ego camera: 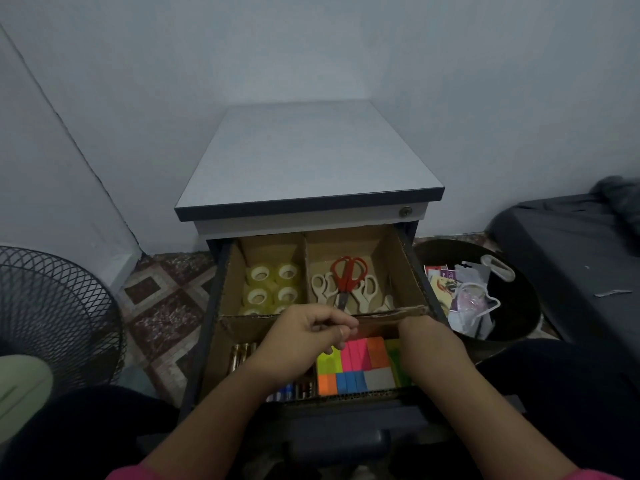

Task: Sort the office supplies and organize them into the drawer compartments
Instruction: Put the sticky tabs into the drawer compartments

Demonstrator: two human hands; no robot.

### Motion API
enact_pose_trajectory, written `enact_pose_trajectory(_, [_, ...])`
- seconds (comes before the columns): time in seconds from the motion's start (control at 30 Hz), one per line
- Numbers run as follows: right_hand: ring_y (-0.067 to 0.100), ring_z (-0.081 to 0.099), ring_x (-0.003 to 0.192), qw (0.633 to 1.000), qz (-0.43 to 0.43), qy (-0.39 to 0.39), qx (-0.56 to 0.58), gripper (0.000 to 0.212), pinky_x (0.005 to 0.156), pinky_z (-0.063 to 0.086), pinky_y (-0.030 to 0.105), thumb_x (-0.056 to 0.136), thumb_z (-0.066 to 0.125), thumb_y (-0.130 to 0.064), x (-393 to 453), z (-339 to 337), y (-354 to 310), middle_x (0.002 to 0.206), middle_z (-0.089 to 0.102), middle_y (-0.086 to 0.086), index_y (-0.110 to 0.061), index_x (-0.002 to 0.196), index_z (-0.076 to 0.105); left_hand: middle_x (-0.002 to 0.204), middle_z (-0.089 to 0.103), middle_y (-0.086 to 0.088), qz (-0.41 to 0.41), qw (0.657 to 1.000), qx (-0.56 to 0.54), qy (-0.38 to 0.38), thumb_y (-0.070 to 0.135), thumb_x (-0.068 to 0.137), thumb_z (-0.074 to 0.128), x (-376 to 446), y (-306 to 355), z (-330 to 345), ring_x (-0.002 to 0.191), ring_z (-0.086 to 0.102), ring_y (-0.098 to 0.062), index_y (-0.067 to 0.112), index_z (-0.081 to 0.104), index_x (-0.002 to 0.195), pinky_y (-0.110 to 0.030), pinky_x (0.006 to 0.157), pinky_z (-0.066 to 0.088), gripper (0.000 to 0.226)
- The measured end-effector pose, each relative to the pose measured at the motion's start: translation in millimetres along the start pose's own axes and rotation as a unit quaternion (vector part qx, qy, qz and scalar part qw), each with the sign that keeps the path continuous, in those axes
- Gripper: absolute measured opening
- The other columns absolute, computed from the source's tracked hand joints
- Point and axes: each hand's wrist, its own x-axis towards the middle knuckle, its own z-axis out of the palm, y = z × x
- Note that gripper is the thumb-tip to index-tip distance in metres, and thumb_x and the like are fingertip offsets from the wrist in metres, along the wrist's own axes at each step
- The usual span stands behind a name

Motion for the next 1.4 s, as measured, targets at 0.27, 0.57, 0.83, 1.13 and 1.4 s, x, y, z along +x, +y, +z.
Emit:
enact_pose_trajectory(0.27, [0.020,0.062,0.104,1.000,0.000,0.008,-0.001,0.020,0.082,0.049,0.029,0.095,0.044,-0.011,-1,1,-3,0.111,0.064,0.004,-0.013,0.105,0.062,0.093,0.074,0.002,0.001,1.000,-0.021,-0.014,0.004,0.091,0.059,0,-5,-2,0.087,0.068,-0.013,0.020,0.071,0.093,-0.019,0.071,0.051,0.020])
enact_pose_trajectory(0.57, [0.017,0.062,0.086,0.997,-0.009,0.001,0.072,0.013,0.072,0.050,0.028,0.091,0.051,-0.014,0,-12,2,0.079,0.058,0.000,-0.016,0.085,0.063,0.095,0.074,0.001,0.006,1.000,-0.023,-0.012,0.003,0.091,0.060,0,-5,-1,0.082,0.066,-0.011,0.020,0.070,0.093,-0.023,0.073,0.051,0.020])
enact_pose_trajectory(0.83, [0.008,0.063,0.065,0.971,-0.046,-0.115,0.203,0.016,0.060,0.051,0.020,0.080,0.068,-0.011,4,0,-5,0.077,0.066,-0.005,-0.027,0.080,0.065,0.094,0.074,0.001,0.014,0.999,-0.028,-0.009,0.003,0.090,0.060,2,-8,-1,0.077,0.066,-0.005,0.018,0.070,0.094,-0.018,0.068,0.050,0.019])
enact_pose_trajectory(1.13, [0.011,0.064,0.083,0.981,-0.067,-0.101,0.153,0.009,0.077,0.054,0.029,0.080,0.066,-0.019,5,4,-7,0.092,0.067,-0.004,-0.024,0.086,0.069,0.095,0.074,-0.001,0.011,0.999,-0.033,-0.012,0.003,0.090,0.060,3,-10,-1,0.075,0.065,-0.002,0.014,0.070,0.098,-0.016,0.068,0.050,0.017])
enact_pose_trajectory(1.4, [0.011,0.063,0.082,0.982,-0.083,-0.103,0.137,0.006,0.078,0.055,0.029,0.082,0.066,-0.022,7,7,-7,0.093,0.065,-0.004,-0.026,0.086,0.065,0.094,0.074,0.000,0.011,0.999,-0.031,-0.014,0.003,0.090,0.060,2,-8,-1,0.075,0.065,-0.001,0.014,0.070,0.097,-0.015,0.067,0.050,0.016])
